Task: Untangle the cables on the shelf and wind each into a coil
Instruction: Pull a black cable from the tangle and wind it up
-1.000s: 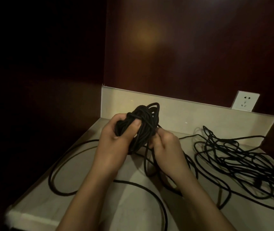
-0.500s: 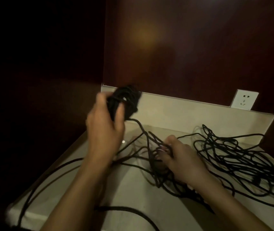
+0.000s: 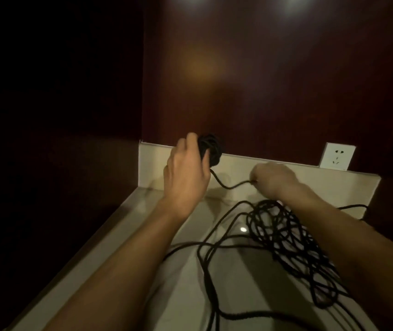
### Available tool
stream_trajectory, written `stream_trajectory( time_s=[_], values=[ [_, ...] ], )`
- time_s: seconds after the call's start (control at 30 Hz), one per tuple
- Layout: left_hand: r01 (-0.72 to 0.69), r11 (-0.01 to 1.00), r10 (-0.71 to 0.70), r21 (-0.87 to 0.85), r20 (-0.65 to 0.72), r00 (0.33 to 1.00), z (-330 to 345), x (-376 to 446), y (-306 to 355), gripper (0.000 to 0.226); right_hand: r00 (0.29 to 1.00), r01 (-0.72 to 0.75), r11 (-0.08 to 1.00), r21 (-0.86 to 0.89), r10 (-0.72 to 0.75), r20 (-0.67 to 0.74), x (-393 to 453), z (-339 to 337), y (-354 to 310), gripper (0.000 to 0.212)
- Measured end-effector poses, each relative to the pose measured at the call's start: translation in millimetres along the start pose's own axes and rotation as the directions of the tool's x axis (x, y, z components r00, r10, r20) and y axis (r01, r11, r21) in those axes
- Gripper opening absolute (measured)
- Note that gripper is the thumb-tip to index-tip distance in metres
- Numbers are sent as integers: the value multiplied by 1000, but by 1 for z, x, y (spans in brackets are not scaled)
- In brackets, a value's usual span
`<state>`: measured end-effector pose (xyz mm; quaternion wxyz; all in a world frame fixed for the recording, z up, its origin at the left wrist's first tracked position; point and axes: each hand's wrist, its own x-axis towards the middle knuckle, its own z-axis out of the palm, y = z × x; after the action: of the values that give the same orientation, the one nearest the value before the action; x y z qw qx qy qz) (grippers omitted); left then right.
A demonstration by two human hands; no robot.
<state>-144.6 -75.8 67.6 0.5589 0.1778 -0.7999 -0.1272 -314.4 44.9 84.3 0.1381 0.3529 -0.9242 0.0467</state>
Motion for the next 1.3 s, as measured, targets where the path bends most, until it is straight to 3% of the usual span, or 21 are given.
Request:
stream_trajectory(
  time_s=[0.07, 0.1, 0.17, 0.23, 0.33, 0.47, 0.6, 0.67, 0.73, 0.8, 0.93, 1.03, 1.07, 1.13, 1.23, 1.3],
  values=[
    [45, 999, -45, 13, -51, 998, 3, 12, 0, 27, 990, -70, 957, 280, 102, -100, -8, 1, -33, 23],
    [61, 998, -59, 34, -60, 996, 3, 19, -3, 30, 979, -35, 933, 359, 104, -174, -19, 2, -45, 23],
    [73, 993, -70, 92, -37, 997, -2, 32, -11, 33, 943, 143, 947, 286, -43, -329, -46, 6, -55, 25],
    [47, 986, -54, 157, 42, 998, -10, 40, -22, 31, 858, 374, 915, 149, -281, -430, -73, 4, -48, 27],
    [-44, 982, -4, 186, 254, 967, -21, 41, -35, 25, 742, 597, 796, 100, -500, -445, -85, -12, -24, 40],
    [-142, 974, 15, 174, 579, 815, -31, 32, -29, 23, 579, 701, 707, -100, -645, -499, -87, -42, 1, 37],
    [-275, 961, 160, 11, 791, 591, -42, 16, -15, 21, 430, 722, 653, -228, -682, -591, -89, -75, 0, 34],
    [-184, 970, 233, -160, 832, 504, -52, 9, -7, 21, 399, 740, 642, -201, -659, -637, -81, -84, -2, 36],
    [46, 932, 300, -360, 835, 461, -66, 2, 1, 26, 411, 757, 643, -112, -603, -684, -74, -87, -2, 42],
    [237, 846, 321, -478, 811, 489, -81, -5, 5, 34, 425, 767, 641, -43, -556, -714, -69, -79, -3, 46],
    [333, 720, 330, -609, 722, 608, -97, -20, 6, 51, 434, 766, 643, 7, -509, -743, -64, -42, -20, 45],
    [451, 581, 276, -678, 685, 675, -94, -24, -3, 54, 563, 748, 638, 182, -465, -683, -68, -12, -32, 15],
    [466, 551, 260, -692, 673, 692, -93, -25, -6, 52, 627, 729, 629, 271, -453, -634, -72, -2, -36, 14],
    [455, 540, 256, -708, 653, 713, -92, -29, -11, 46, 678, 708, 618, 342, -459, -574, -86, 17, -45, 12],
    [382, 582, 230, -718, 595, 770, -88, -32, -12, 40, 777, 629, 565, 535, -435, -455, -111, 28, -60, 38],
    [336, 610, 161, -718, 527, 835, -81, -33, -13, 36, 823, 562, 526, 638, -434, -367, -123, 28, -69, 26]
  ],
)
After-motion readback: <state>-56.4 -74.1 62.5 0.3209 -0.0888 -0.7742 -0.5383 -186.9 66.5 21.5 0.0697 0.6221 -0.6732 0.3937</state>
